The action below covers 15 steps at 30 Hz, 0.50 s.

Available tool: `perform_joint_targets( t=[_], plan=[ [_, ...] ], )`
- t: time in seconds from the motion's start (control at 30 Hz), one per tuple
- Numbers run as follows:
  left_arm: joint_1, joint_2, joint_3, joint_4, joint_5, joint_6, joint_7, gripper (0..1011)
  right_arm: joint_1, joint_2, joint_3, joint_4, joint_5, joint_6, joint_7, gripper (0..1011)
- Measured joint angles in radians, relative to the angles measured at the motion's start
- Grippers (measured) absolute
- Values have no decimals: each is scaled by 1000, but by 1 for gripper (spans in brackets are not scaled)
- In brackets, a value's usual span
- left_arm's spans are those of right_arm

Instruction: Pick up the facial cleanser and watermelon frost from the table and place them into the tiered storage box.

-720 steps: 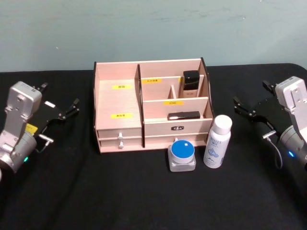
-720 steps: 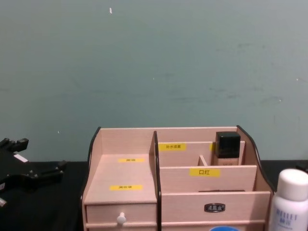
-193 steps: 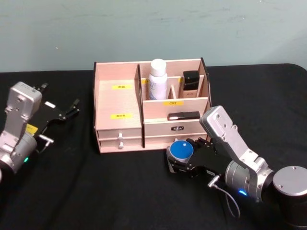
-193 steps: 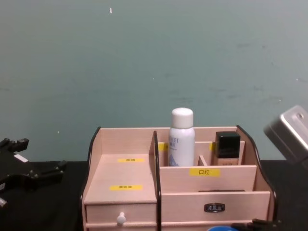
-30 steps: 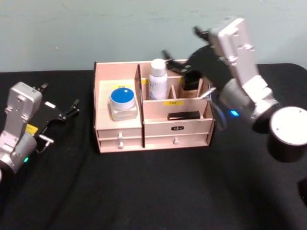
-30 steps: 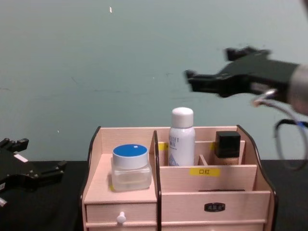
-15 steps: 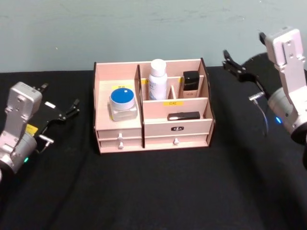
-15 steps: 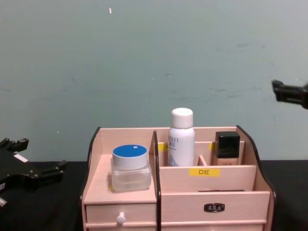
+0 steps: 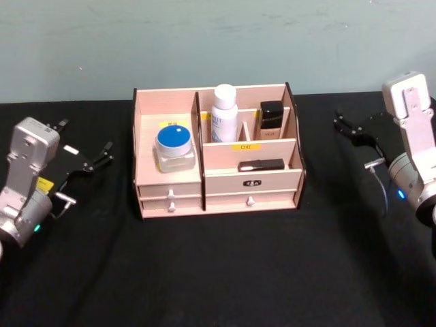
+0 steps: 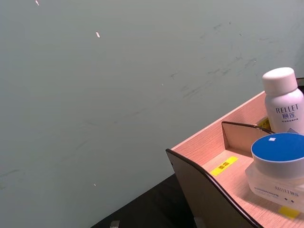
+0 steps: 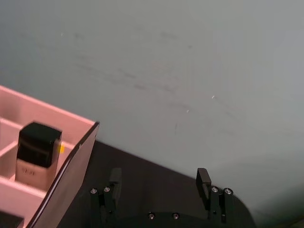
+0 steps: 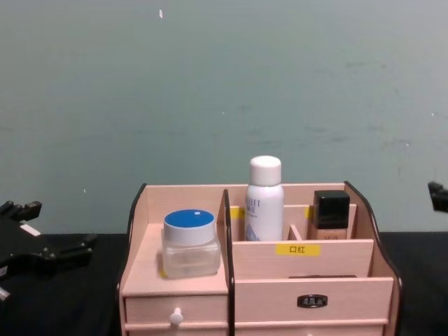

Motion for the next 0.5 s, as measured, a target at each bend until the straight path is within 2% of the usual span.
perform_joint_targets(
  t=[0.17, 0.5],
  plan=[
    [0, 0, 0, 0, 0, 0, 0, 1010, 3, -7, 1, 30, -1, -5, 23, 1002],
    [0, 0, 0, 0, 0, 0, 0, 1010, 3, -5, 1, 24, 0, -5, 20, 1002]
  ],
)
